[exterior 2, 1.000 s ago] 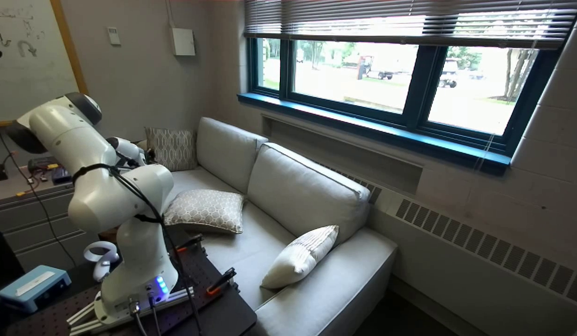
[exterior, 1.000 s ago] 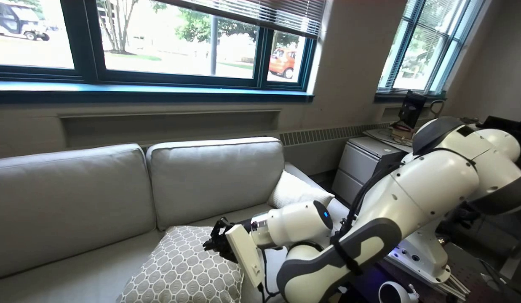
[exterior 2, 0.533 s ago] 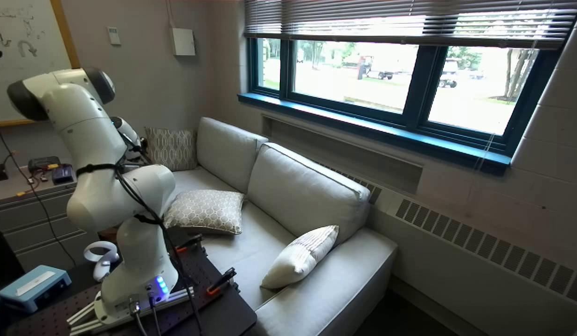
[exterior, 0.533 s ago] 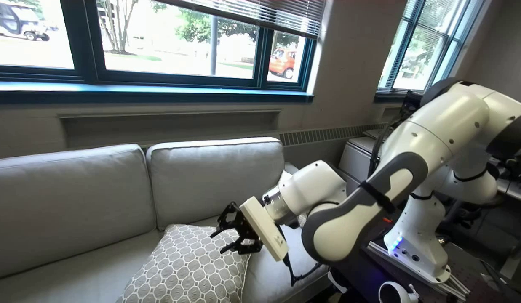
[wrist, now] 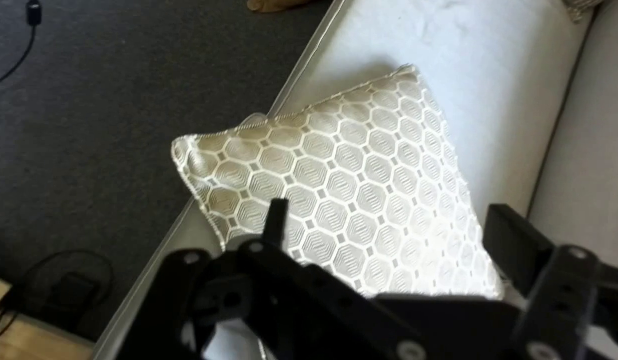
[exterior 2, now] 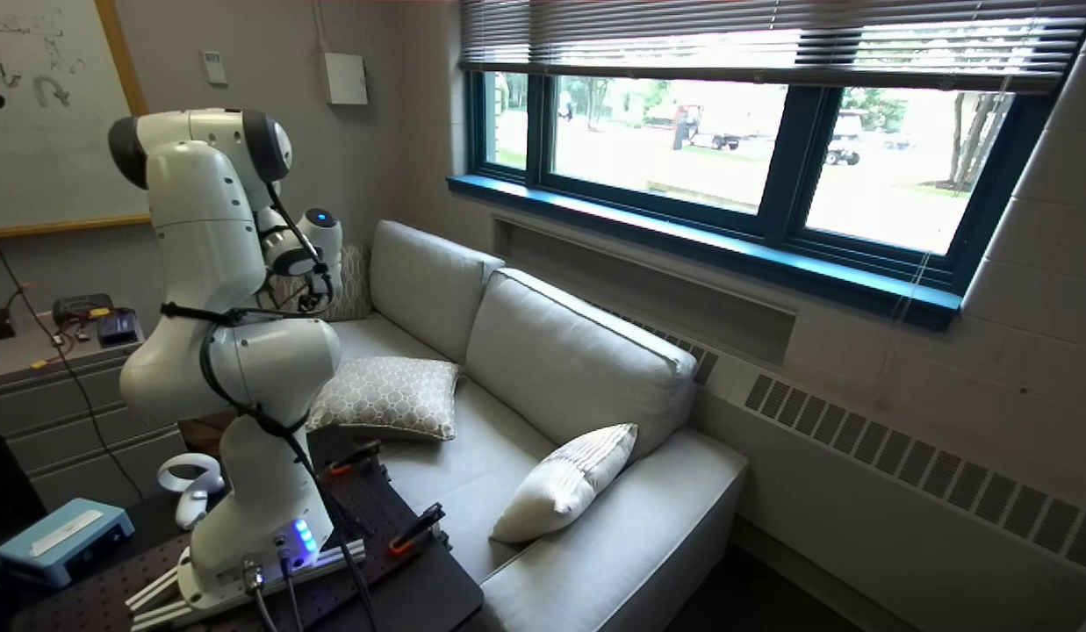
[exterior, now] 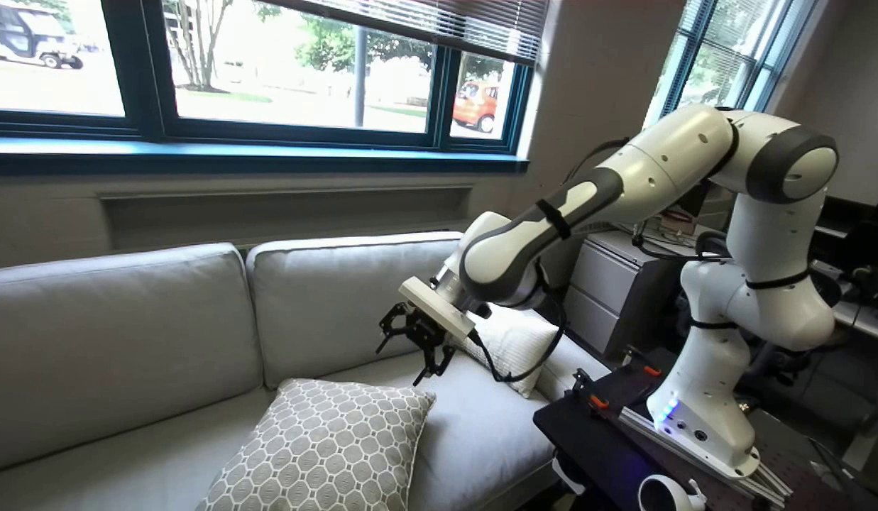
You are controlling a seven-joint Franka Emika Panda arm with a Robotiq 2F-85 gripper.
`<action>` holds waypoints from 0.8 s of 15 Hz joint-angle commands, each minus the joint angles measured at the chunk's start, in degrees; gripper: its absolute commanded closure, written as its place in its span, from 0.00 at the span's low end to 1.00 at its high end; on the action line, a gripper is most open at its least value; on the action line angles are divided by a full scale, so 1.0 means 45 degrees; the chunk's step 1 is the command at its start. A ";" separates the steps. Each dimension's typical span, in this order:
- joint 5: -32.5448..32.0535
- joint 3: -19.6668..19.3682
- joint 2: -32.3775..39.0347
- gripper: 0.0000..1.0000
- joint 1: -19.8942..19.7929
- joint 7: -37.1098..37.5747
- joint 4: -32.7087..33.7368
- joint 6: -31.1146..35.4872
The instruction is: Move the small pillow to the right armrest, move the pillow in the middle of the sofa to the right
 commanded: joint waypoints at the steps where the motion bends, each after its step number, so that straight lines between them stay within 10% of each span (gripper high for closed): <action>1: 0.0348 0.0176 0.1696 0.00 -0.2047 -0.1420 0.0885 -0.2070; 2: -0.0560 0.1756 0.2125 0.00 -0.4058 -0.0999 0.1002 -0.2129; 5: -0.0792 0.2937 0.4229 0.00 -0.6165 -0.1673 0.2077 -0.2350; 12: -0.3505 0.3539 0.9634 0.00 -0.7659 -0.1114 0.4235 -0.0051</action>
